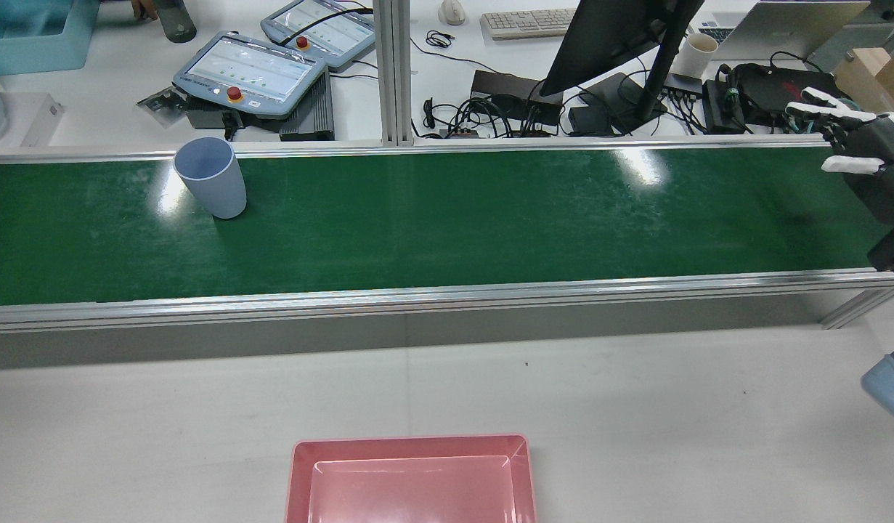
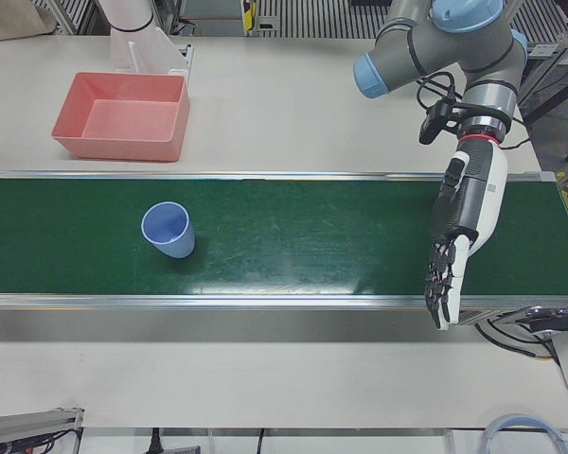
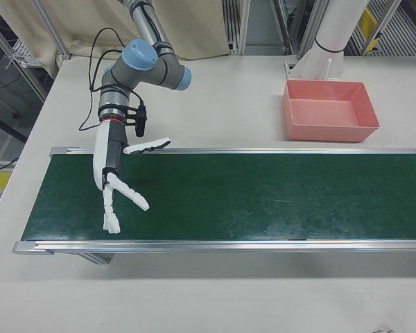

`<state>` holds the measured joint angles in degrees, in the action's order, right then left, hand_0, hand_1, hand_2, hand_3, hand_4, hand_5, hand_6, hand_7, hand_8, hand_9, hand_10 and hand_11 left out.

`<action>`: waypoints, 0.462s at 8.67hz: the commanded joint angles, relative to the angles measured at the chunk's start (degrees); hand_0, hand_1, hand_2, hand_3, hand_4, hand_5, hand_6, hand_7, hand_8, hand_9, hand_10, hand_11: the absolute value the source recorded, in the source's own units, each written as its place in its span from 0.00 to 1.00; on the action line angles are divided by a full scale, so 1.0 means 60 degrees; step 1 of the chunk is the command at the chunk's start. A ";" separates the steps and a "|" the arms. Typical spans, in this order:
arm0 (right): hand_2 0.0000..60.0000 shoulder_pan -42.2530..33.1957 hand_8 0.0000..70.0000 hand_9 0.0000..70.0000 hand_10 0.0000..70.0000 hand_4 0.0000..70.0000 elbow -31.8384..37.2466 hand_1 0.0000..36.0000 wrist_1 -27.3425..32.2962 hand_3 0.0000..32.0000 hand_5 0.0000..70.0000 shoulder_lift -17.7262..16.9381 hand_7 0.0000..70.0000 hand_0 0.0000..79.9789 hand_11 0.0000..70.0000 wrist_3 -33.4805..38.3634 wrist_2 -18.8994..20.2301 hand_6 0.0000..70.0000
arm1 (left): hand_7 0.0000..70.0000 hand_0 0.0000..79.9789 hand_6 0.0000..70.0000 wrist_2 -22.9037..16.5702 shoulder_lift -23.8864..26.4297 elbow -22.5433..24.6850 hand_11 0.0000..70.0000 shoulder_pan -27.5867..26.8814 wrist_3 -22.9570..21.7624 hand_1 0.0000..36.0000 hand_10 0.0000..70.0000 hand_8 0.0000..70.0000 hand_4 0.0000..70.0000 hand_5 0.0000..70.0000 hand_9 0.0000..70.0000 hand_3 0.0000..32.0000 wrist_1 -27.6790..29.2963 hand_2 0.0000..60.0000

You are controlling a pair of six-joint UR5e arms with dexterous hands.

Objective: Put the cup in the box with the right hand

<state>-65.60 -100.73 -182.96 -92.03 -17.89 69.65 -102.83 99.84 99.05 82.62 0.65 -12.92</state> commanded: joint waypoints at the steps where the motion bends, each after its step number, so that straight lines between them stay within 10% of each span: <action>1: 0.18 -0.0039 0.05 0.13 0.02 0.27 0.0001 0.19 0.0010 0.00 0.03 0.0016 0.24 0.54 0.05 0.0022 0.0008 0.06 | 0.00 0.00 0.00 0.0000 0.0000 0.0000 0.00 0.0000 -0.0005 0.00 0.00 0.00 0.00 0.00 0.00 0.00 0.0000 0.00; 4: 0.00 -0.0083 0.05 0.14 0.03 0.38 0.0001 0.02 0.0010 0.00 0.02 0.0031 0.26 0.57 0.05 0.0037 0.0008 0.06 | 0.00 0.00 0.00 0.0000 0.0000 0.0000 0.00 0.0000 -0.0005 0.00 0.00 0.00 0.00 0.00 0.00 0.00 0.0000 0.00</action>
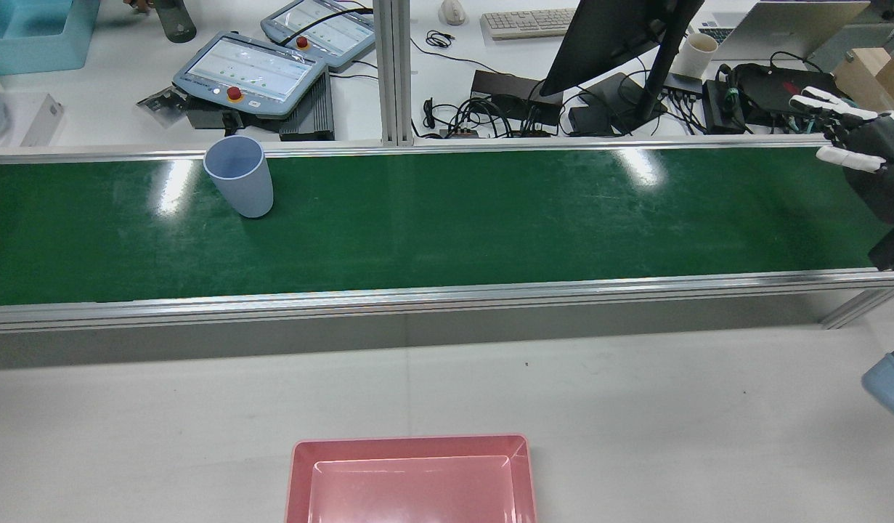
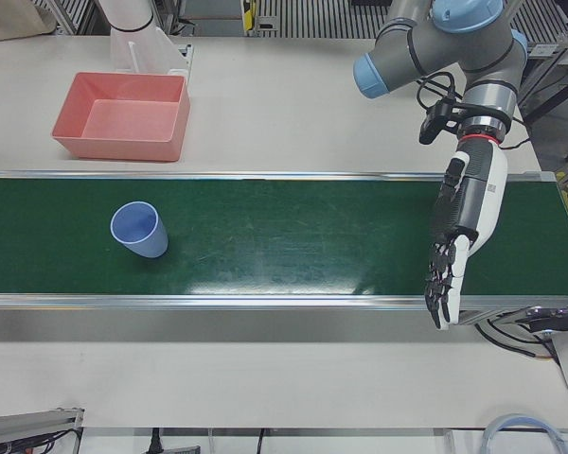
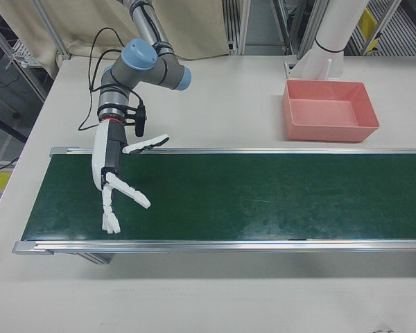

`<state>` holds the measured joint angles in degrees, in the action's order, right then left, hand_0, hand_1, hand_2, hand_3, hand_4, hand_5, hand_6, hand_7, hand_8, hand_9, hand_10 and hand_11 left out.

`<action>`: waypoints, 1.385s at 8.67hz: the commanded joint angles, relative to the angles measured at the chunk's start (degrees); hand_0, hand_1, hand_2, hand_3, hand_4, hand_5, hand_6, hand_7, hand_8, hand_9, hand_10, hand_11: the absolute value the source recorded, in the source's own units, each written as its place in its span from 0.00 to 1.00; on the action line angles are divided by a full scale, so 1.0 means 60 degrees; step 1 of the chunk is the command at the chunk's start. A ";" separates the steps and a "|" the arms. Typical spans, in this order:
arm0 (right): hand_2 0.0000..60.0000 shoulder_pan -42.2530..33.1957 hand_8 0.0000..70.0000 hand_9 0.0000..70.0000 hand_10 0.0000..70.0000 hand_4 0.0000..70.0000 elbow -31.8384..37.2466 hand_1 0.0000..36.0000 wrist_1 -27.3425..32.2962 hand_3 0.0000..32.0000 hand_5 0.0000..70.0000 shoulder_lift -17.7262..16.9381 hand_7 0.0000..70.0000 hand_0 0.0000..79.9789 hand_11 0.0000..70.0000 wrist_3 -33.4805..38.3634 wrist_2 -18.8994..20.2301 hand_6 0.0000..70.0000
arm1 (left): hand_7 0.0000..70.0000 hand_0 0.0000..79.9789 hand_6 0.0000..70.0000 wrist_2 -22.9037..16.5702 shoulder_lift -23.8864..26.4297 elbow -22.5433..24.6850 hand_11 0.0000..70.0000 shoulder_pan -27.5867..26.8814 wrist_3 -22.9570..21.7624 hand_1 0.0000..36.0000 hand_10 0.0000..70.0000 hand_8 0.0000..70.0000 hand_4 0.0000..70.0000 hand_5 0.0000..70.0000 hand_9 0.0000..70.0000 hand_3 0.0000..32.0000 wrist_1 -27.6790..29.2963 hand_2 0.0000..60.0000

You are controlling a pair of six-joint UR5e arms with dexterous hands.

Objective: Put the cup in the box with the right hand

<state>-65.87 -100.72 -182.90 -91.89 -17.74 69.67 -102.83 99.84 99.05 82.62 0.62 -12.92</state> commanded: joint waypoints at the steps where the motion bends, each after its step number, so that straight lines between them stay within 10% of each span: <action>1: 0.03 -0.0066 0.05 0.14 0.03 0.33 0.0000 0.03 0.0000 0.00 0.02 0.0022 0.27 0.55 0.05 0.0012 0.0004 0.06 | 0.00 0.00 0.00 0.0000 0.0000 0.0000 0.00 0.0000 0.0000 0.00 0.00 0.00 0.00 0.00 0.00 0.00 0.0000 0.00; 12: 0.11 -0.0110 0.03 0.10 0.06 0.19 -0.0015 0.07 0.0000 0.00 0.02 0.0037 0.23 0.48 0.09 0.0042 0.0004 0.05 | 0.00 0.00 0.00 0.0000 0.0000 0.0015 0.00 0.0000 0.0000 0.00 0.00 0.00 0.00 0.00 0.00 0.00 0.0000 0.00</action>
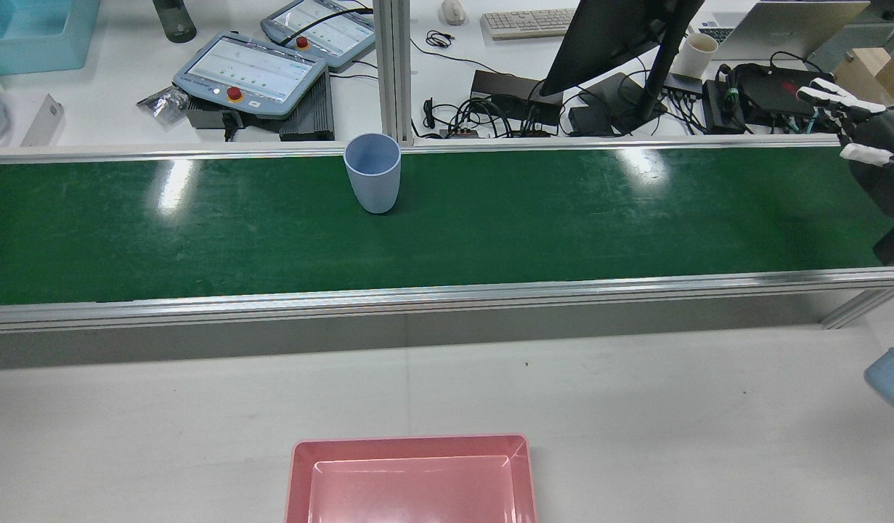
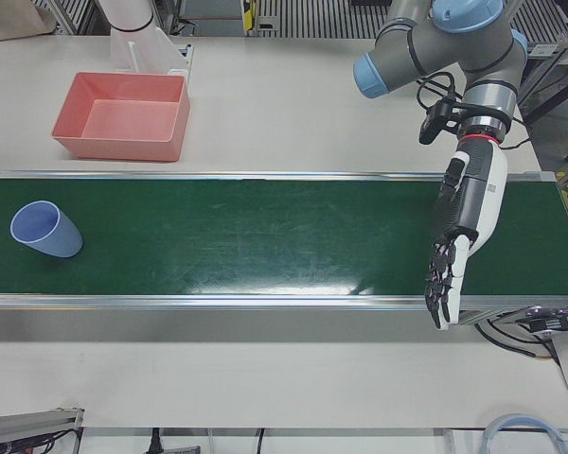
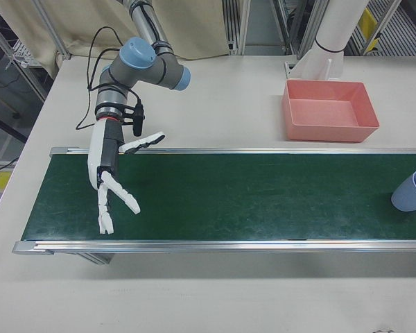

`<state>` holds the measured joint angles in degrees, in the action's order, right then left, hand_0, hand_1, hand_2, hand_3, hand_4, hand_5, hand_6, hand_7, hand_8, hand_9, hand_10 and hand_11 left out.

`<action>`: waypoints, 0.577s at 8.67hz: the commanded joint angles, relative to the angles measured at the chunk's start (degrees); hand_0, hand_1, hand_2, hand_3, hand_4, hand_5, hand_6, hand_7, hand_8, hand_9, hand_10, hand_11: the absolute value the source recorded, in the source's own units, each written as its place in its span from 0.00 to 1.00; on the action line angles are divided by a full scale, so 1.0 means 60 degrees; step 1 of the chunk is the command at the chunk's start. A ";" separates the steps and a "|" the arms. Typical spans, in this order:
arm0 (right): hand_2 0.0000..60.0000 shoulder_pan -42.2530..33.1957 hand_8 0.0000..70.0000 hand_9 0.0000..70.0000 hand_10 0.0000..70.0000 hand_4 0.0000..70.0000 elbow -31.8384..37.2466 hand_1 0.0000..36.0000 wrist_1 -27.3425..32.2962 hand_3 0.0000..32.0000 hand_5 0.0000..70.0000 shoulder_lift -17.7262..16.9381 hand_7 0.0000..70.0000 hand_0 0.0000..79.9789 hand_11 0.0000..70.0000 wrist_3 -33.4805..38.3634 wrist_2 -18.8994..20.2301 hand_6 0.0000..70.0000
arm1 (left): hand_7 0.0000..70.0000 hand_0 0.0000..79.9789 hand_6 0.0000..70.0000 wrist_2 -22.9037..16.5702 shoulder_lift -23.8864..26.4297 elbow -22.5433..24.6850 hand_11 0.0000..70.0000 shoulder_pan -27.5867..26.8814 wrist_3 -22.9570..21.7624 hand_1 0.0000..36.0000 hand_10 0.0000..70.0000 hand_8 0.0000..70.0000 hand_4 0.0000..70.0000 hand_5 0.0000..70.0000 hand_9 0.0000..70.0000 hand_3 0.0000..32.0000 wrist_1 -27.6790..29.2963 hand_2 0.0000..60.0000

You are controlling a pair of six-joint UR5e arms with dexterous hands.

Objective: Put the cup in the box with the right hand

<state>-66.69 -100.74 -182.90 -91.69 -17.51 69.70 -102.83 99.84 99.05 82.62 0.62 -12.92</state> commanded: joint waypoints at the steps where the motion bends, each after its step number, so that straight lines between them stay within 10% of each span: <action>1: 0.15 0.0027 0.03 0.10 0.05 0.19 -0.0011 0.09 0.0000 0.00 0.02 0.0003 0.23 0.46 0.09 0.0003 0.0000 0.05 | 0.00 0.00 0.00 0.0000 0.0000 0.0000 0.00 0.0000 0.0000 0.00 0.00 0.00 0.00 0.00 0.00 0.00 0.0000 0.00; 5: 0.04 0.0041 0.03 0.11 0.05 0.30 0.0003 0.02 0.0000 0.00 0.02 0.0003 0.25 0.52 0.09 -0.0011 0.0015 0.06 | 0.00 0.00 0.00 0.0000 0.0000 0.0000 0.00 0.0000 0.0000 0.00 0.00 0.00 0.00 0.00 0.00 0.00 0.0000 0.00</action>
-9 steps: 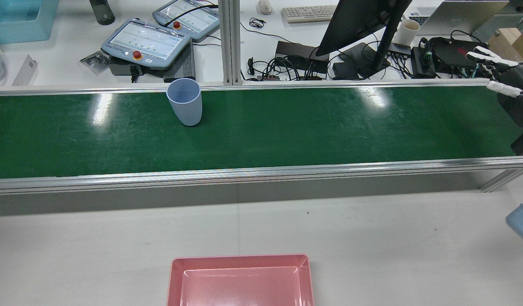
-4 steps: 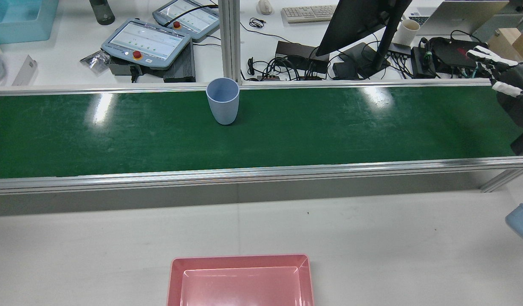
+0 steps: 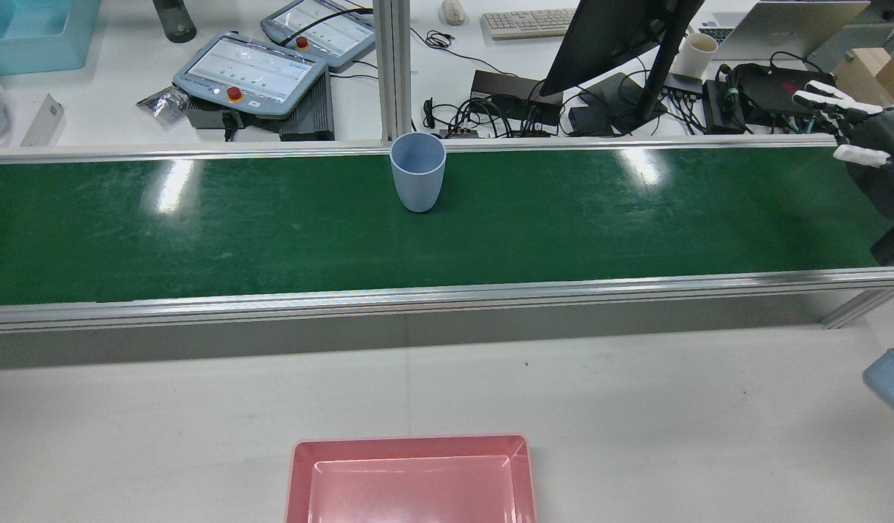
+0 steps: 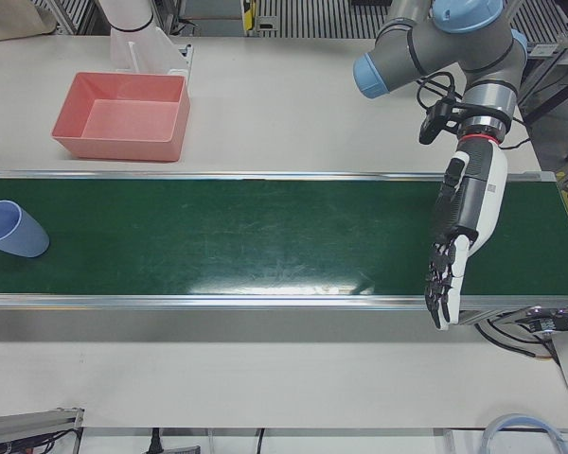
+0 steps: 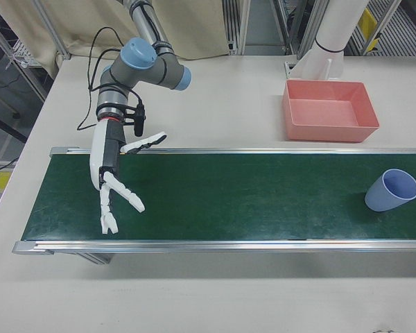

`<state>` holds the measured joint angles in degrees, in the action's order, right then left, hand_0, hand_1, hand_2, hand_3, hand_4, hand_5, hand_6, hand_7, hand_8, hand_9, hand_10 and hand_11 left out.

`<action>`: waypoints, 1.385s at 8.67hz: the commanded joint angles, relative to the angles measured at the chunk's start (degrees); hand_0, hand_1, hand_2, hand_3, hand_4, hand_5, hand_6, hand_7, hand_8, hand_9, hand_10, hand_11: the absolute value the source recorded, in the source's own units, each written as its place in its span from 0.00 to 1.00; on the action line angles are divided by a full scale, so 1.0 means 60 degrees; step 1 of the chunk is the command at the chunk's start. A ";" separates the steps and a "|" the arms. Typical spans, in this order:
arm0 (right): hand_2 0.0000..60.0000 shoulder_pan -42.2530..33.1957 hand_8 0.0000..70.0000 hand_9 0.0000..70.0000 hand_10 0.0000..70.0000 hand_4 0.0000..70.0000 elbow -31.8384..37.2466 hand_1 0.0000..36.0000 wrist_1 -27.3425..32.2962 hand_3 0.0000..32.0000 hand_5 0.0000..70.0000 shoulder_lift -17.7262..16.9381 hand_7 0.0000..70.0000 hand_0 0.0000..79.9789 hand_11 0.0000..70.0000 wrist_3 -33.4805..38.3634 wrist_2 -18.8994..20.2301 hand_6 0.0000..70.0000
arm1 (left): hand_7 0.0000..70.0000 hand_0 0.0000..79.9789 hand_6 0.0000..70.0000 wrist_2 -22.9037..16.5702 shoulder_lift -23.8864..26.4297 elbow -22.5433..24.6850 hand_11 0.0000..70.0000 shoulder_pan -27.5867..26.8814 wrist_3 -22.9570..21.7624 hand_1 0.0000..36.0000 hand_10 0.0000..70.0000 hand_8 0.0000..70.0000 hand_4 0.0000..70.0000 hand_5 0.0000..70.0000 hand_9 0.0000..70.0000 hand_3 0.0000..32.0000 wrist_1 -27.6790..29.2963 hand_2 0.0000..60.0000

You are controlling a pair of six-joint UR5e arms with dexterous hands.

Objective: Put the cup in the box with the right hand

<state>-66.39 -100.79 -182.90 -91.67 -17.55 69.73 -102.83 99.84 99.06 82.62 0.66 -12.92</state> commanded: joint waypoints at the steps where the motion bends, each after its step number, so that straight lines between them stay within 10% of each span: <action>1: 0.04 0.0006 0.03 0.11 0.05 0.30 0.0011 0.02 0.0000 0.00 0.02 0.0000 0.25 0.52 0.08 -0.0019 0.0010 0.06 | 0.00 0.00 0.00 0.0000 0.0000 -0.0001 0.00 0.0000 0.0007 0.00 0.00 0.00 0.00 0.00 0.00 0.00 0.0000 0.00; 12: 0.04 -0.0009 0.05 0.12 0.07 0.22 0.0010 0.04 -0.0058 0.00 0.03 0.0015 0.20 0.53 0.12 -0.0005 -0.0005 0.05 | 0.00 0.00 0.00 0.0000 0.0000 0.0014 0.00 0.0000 -0.0008 0.00 0.00 0.00 0.00 0.00 0.00 0.00 0.0000 0.00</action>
<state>-66.70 -100.80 -183.16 -91.62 -17.53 69.63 -102.83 99.84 99.14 82.62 0.67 -12.98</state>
